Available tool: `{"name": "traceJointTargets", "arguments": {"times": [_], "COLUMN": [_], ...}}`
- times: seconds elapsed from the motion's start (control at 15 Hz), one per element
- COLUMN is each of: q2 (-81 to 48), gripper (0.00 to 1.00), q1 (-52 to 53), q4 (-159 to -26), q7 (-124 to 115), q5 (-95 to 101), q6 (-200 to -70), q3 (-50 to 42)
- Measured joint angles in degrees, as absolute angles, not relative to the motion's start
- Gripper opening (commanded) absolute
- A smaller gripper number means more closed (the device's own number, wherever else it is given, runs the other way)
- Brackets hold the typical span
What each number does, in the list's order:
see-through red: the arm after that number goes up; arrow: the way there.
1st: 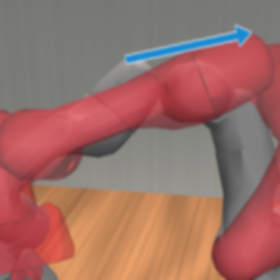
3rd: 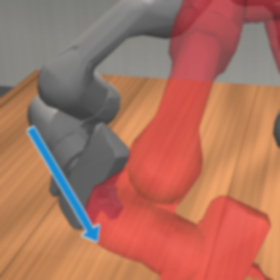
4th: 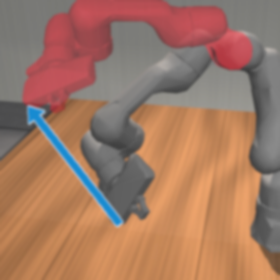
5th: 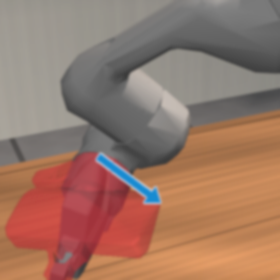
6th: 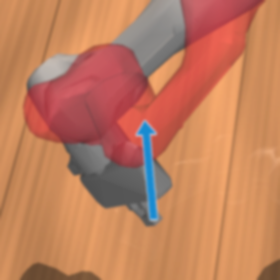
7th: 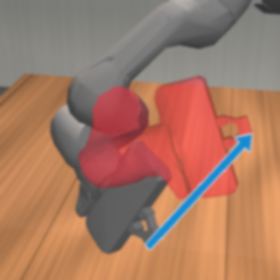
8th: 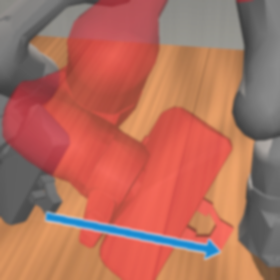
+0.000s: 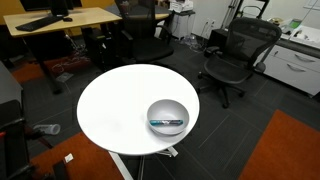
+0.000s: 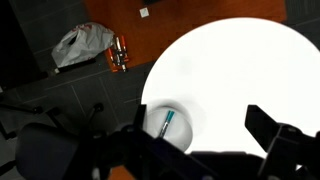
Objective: Take the blue marker out of the grey bowl
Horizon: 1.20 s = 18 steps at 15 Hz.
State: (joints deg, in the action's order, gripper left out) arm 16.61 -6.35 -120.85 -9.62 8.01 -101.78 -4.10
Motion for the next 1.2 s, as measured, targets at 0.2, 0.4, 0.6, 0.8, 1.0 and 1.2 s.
{"name": "traceJointTargets", "arguments": {"times": [0.2,0.4,0.6,0.8,1.0,1.2], "q2": [11.2,5.2,-0.6,-5.7,-10.3,-14.3], "gripper": [1.00,1.00,1.00,1.00,1.00,1.00], "q1": [-7.8,-8.7,-9.2,-9.5,-10.0,-10.3], "q4": [-120.5,-120.2,-119.5,-118.8,-117.8,-116.3], "q7": [-9.6,-9.6,-9.5,-9.4,-9.4,-9.4], "q5": [7.4,5.5,2.7,-0.8,-3.2,-3.6], "q6": [-110.0,-117.0,-123.4,-129.8,-134.0,-136.7], "q3": [-7.0,-8.9,-9.8,-10.3,-10.3,-10.3]}}
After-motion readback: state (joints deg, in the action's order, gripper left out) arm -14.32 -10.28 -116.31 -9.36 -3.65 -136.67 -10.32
